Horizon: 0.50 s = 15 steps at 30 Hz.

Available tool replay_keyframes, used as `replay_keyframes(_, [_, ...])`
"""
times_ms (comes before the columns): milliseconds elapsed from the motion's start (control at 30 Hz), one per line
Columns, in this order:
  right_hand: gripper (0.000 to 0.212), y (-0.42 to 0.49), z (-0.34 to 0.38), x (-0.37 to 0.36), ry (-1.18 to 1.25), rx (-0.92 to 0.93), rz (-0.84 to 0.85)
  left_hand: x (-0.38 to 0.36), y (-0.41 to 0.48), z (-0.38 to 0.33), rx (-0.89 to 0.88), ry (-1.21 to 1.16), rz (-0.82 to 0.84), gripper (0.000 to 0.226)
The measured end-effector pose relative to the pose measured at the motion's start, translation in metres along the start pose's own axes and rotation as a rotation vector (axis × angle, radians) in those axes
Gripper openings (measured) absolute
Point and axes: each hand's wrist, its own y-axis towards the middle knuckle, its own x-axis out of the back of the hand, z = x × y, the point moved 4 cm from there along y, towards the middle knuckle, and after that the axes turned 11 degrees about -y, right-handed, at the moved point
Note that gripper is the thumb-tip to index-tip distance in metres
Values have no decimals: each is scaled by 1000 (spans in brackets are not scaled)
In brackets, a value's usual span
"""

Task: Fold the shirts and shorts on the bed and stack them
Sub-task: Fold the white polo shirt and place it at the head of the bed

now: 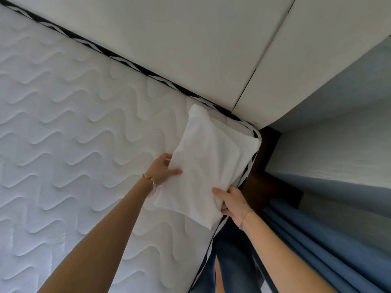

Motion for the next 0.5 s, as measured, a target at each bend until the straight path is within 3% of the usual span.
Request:
replay_keyframes(233, [51, 21, 53, 26, 301, 252, -203, -7, 39, -46, -61, -109, 31, 54])
replay_keyframes(367, [59, 32, 72, 22, 239, 367, -228, -26, 57, -72, -99, -153, 41, 71])
replay_keyframes(500, [49, 39, 80, 28, 202, 390, -336, -46, 69, -92, -220, 21, -41, 54])
